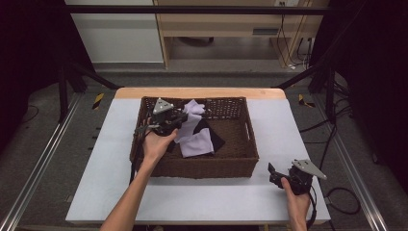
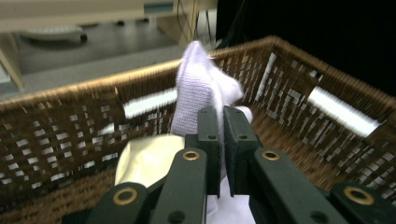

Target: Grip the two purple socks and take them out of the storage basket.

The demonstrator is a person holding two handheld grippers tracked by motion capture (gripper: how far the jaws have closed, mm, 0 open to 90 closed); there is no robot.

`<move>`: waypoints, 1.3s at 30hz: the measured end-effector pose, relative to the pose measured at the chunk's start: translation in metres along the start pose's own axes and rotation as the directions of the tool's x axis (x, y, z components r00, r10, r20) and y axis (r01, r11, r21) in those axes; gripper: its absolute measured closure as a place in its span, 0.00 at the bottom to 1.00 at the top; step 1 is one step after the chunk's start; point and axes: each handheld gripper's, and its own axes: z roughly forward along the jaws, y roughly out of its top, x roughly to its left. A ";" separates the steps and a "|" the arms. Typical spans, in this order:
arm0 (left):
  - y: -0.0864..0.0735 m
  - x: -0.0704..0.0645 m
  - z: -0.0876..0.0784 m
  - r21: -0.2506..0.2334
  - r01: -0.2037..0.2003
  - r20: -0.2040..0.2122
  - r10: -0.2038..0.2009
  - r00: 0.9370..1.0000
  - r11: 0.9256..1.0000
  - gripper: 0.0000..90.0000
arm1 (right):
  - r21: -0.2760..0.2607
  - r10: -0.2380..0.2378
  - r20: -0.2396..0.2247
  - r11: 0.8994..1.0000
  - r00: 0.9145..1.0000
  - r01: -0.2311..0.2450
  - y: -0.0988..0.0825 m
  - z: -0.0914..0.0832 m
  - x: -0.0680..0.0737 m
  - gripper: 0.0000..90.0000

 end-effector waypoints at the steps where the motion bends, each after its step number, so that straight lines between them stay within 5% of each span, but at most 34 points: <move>1: 0.003 -0.001 -0.004 -0.016 -0.004 -0.002 0.004 1.000 1.000 0.95 | 0.001 0.002 0.000 1.000 1.000 -0.002 0.000 0.000 0.000 0.05; 9: 0.019 -0.014 -0.033 -0.096 -0.023 0.026 0.026 0.999 0.995 0.95 | 0.000 0.000 0.001 1.000 1.000 0.000 0.000 0.000 0.000 0.05; 16: 0.033 -0.033 -0.069 -0.177 -0.045 0.069 0.058 0.996 0.983 0.95 | 0.002 0.003 0.002 1.000 1.000 -0.003 0.000 0.000 0.000 0.05; 21: 0.037 -0.044 -0.087 -0.193 -0.074 0.085 0.092 0.992 0.978 0.95 | 0.000 0.002 0.002 1.000 1.000 -0.002 0.000 0.000 0.000 0.05; 39: 0.016 -0.070 -0.152 -0.235 -0.130 0.161 0.171 0.972 0.963 0.95 | -0.003 -0.003 0.007 1.000 1.000 0.004 0.000 0.000 0.001 0.05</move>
